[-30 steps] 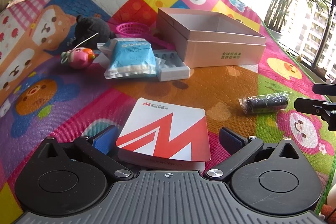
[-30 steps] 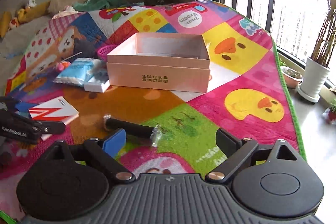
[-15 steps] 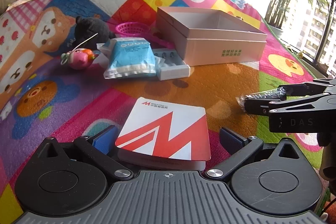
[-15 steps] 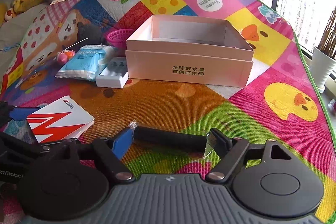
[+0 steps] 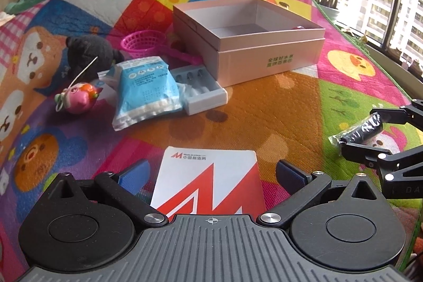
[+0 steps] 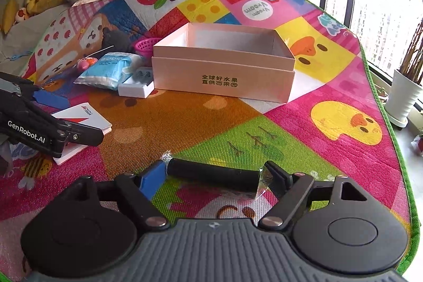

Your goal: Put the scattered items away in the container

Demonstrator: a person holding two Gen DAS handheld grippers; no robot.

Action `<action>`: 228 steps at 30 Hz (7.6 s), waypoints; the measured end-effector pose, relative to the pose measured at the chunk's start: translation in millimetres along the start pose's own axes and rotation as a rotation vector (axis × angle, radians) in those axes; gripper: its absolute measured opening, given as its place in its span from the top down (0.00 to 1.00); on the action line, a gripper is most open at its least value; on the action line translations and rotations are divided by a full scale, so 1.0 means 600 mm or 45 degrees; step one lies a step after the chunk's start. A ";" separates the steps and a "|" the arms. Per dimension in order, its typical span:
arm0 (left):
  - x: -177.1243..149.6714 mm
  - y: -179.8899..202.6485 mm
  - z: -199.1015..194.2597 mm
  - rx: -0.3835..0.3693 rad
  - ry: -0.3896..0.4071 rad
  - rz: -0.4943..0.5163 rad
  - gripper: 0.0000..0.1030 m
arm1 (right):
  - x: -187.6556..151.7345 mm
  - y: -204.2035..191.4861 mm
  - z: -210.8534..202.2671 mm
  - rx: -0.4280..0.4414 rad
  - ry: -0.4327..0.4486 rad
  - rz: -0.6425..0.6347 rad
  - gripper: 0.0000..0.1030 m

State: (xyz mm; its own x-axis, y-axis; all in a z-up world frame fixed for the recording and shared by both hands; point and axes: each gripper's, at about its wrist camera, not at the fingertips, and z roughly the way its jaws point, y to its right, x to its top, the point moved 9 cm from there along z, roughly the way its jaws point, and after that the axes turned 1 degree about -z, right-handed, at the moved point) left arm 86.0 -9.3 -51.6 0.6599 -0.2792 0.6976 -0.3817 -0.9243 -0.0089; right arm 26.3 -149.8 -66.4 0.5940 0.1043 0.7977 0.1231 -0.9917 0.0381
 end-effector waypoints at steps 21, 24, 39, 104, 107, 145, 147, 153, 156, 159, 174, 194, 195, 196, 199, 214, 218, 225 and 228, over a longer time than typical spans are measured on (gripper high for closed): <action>-0.003 -0.019 -0.023 -0.001 -0.021 -0.002 0.00 | -0.019 0.012 0.015 -0.035 0.049 0.068 0.00; -0.004 -0.005 -0.018 -0.038 -0.032 0.007 0.00 | -0.019 0.012 0.014 -0.036 0.049 0.069 0.00; -0.010 0.010 -0.008 -0.014 0.027 0.060 0.17 | -0.014 0.002 0.005 -0.028 0.051 0.040 0.11; 0.111 -0.028 -0.006 -0.092 0.324 -0.063 0.00 | 0.378 0.110 0.189 0.086 0.270 0.015 0.19; 0.073 -0.045 -0.009 -0.105 0.276 -0.140 0.00 | 0.374 0.120 0.170 0.087 0.278 0.040 0.19; -0.006 -0.200 -0.055 0.232 0.422 -0.621 0.00 | 0.105 -0.164 0.084 0.278 -0.045 -0.407 0.54; -0.006 -0.192 -0.054 0.226 0.409 -0.597 0.00 | 0.085 -0.142 0.052 0.274 -0.038 -0.444 0.54; -0.006 -0.157 -0.048 0.188 0.361 -0.535 0.00 | 0.042 -0.040 0.007 0.126 -0.050 -0.416 0.51; -0.005 -0.126 -0.042 0.149 0.330 -0.471 0.00 | 0.034 0.012 0.007 0.004 -0.045 -0.347 0.39; 0.004 -0.098 -0.035 0.134 0.310 -0.377 0.00 | 0.031 0.039 0.005 0.020 -0.026 -0.234 0.31; 0.114 -0.102 0.089 0.337 0.179 -0.121 0.00 | 0.047 0.067 0.039 0.003 0.148 0.128 0.00; 0.057 -0.085 0.029 0.246 0.133 -0.146 0.37 | 0.030 0.087 0.062 0.059 0.042 0.283 0.00; 0.050 -0.076 0.021 0.219 0.128 -0.145 0.37 | 0.030 0.087 0.062 0.060 0.043 0.285 0.00; 0.042 -0.064 0.013 0.188 0.123 -0.143 0.36 | 0.030 0.087 0.062 0.061 0.043 0.286 0.00; 0.020 -0.026 -0.007 0.092 0.116 -0.146 0.35 | 0.029 0.086 0.062 0.058 0.040 0.282 0.00; -0.020 0.032 -0.005 -0.017 0.112 -0.119 0.00 | 0.029 0.083 0.066 0.045 0.000 0.253 0.00; -0.021 0.032 -0.003 0.021 0.099 -0.110 0.00 | 0.029 0.083 0.065 0.054 -0.004 0.245 0.00; -0.023 0.031 0.000 0.068 0.094 -0.102 0.00 | 0.047 0.128 0.040 0.018 0.072 0.313 0.00; -0.023 0.031 0.001 0.073 0.095 -0.101 0.00 | 0.065 0.142 0.045 -0.119 0.083 0.165 0.13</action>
State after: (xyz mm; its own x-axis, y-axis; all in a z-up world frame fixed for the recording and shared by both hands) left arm 70.1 -23.0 -61.6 0.6356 -0.1867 0.7491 -0.2915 -0.9565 0.0090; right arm 81.6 -228.3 -48.4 0.5469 -0.0274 0.8368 -0.0275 -0.9995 -0.0147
